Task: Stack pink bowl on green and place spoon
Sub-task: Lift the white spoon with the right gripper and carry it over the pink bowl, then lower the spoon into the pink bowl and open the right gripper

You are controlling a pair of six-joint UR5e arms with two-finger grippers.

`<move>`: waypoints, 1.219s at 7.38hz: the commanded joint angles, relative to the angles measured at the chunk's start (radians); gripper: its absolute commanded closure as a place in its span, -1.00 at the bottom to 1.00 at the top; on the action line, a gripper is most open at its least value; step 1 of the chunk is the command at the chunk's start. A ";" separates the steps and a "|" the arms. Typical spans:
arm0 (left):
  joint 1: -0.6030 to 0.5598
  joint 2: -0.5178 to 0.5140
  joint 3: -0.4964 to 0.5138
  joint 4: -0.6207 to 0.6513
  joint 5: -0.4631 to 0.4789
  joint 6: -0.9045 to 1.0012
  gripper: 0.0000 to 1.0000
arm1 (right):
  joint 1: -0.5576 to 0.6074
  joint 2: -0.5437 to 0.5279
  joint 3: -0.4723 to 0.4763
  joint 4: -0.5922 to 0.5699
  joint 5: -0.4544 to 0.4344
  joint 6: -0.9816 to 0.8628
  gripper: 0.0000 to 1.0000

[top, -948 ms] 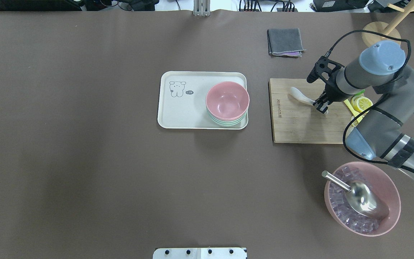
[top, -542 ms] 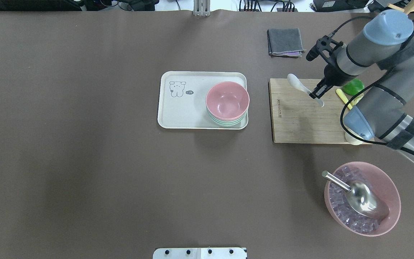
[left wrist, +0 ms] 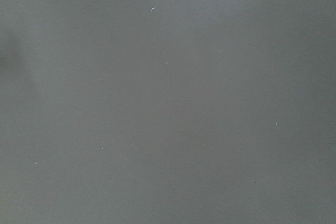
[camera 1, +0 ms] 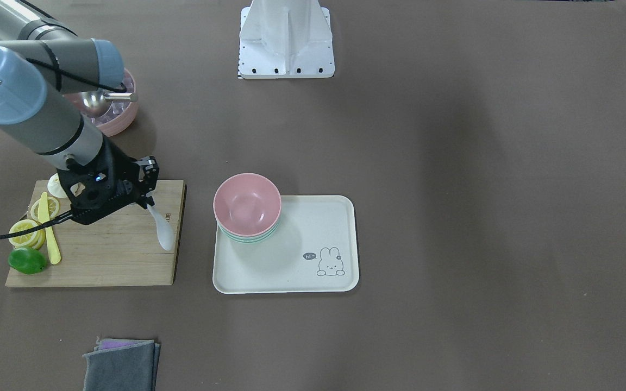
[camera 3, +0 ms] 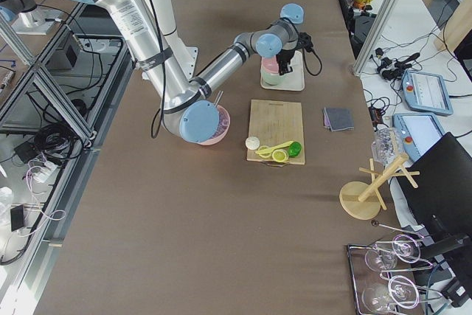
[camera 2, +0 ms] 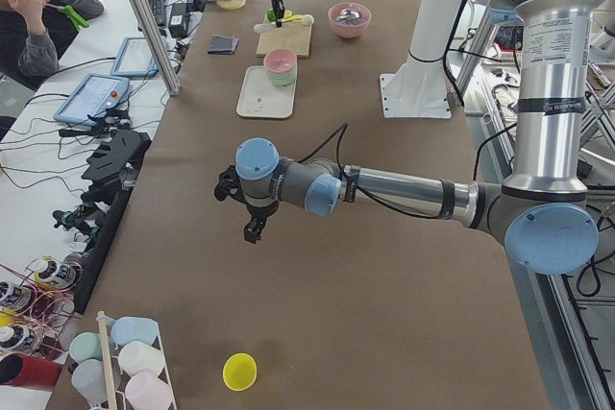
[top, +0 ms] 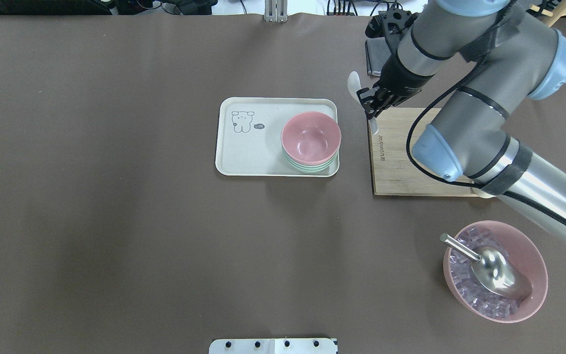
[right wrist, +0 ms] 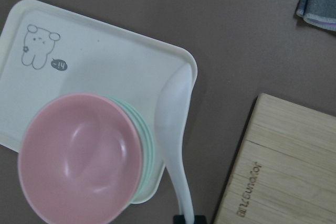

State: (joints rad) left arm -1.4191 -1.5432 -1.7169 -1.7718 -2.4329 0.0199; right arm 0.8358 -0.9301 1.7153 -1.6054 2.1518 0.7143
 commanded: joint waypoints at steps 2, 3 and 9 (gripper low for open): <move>0.000 0.000 0.006 0.000 0.002 0.000 -0.99 | -0.214 0.142 -0.005 -0.208 -0.288 0.154 1.00; 0.002 0.000 0.008 0.000 0.002 0.000 -0.99 | -0.233 0.134 -0.008 -0.209 -0.299 0.155 1.00; 0.002 0.000 0.016 0.000 0.000 0.000 -0.99 | -0.262 0.134 -0.028 -0.199 -0.366 0.137 -0.57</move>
State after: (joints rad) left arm -1.4174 -1.5431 -1.7015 -1.7728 -2.4328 0.0199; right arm 0.5744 -0.7962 1.6891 -1.8049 1.7994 0.8592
